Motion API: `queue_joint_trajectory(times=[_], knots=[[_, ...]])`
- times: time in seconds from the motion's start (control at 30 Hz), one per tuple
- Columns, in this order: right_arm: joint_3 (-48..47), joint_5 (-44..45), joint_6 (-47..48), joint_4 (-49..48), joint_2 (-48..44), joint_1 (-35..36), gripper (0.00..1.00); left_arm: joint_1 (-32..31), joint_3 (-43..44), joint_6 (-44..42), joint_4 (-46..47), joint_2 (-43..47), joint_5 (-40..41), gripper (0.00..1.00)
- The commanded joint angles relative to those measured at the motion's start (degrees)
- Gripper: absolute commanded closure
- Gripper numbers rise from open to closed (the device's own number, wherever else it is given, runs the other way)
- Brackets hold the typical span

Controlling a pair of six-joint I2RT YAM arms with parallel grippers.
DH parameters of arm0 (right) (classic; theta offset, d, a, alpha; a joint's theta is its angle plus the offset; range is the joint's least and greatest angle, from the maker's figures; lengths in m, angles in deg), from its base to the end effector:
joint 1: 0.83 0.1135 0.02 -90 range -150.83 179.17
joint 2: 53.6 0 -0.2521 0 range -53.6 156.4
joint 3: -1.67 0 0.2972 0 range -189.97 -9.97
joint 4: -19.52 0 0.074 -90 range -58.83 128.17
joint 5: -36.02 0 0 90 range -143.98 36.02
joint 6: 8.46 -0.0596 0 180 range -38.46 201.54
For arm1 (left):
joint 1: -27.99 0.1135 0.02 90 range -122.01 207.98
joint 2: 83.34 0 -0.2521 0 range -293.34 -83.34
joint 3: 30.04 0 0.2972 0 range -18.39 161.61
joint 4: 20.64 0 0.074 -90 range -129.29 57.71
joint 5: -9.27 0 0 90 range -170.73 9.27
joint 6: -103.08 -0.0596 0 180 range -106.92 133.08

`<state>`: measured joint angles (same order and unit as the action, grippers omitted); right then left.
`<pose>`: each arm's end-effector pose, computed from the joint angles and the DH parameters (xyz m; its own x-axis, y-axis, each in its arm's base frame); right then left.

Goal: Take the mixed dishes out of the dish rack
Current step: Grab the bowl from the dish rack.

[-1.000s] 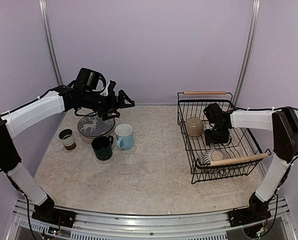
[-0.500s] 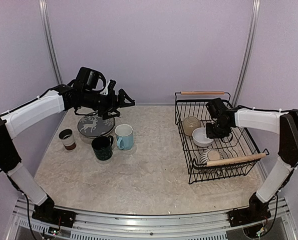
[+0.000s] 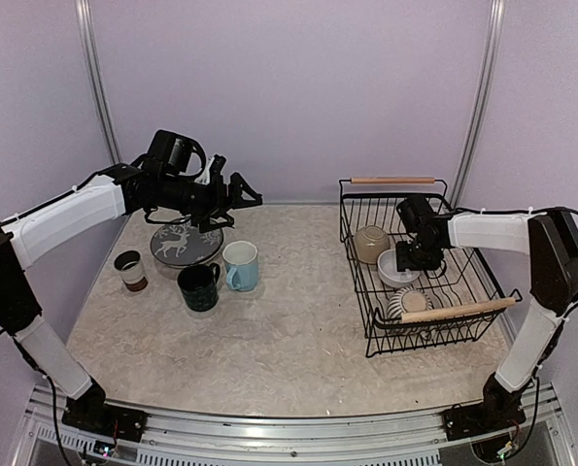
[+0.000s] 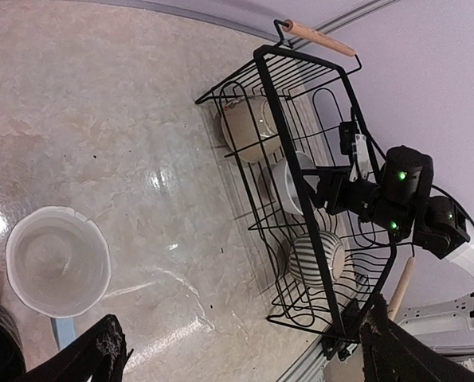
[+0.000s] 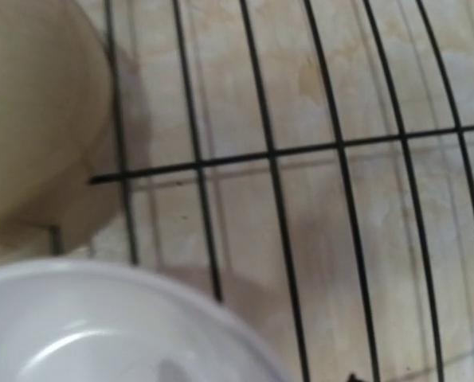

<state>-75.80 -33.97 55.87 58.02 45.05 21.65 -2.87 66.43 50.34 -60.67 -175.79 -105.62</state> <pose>0.3780 0.1344 0.1431 -0.8054 0.1072 -0.5830 0.1656 0.9851 -0.0475 0.3570 -0.2425 0.3109 -0.8603 -0.1257 -0.4940 0.2974 0.6633 -0.6867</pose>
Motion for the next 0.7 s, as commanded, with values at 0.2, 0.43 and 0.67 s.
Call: queue_joint_trajectory(times=[0.2,0.43,0.67], knots=[[-0.65,-1.34,-0.37,-1.62,3.96,-1.67,0.75,-0.2,1.83,-0.25,-0.76,-0.85,-0.62,0.01],[-0.21,0.02,-0.71,-1.18,-1.63,-1.65,1.0,-0.13,1.92,-0.65,-0.79,-0.94,-0.8,0.01],[1.87,0.08,-0.56,-2.17,-10.92,-1.66,1.0,-0.24,2.82,-1.17,-0.36,-2.2,-4.25,0.01]])
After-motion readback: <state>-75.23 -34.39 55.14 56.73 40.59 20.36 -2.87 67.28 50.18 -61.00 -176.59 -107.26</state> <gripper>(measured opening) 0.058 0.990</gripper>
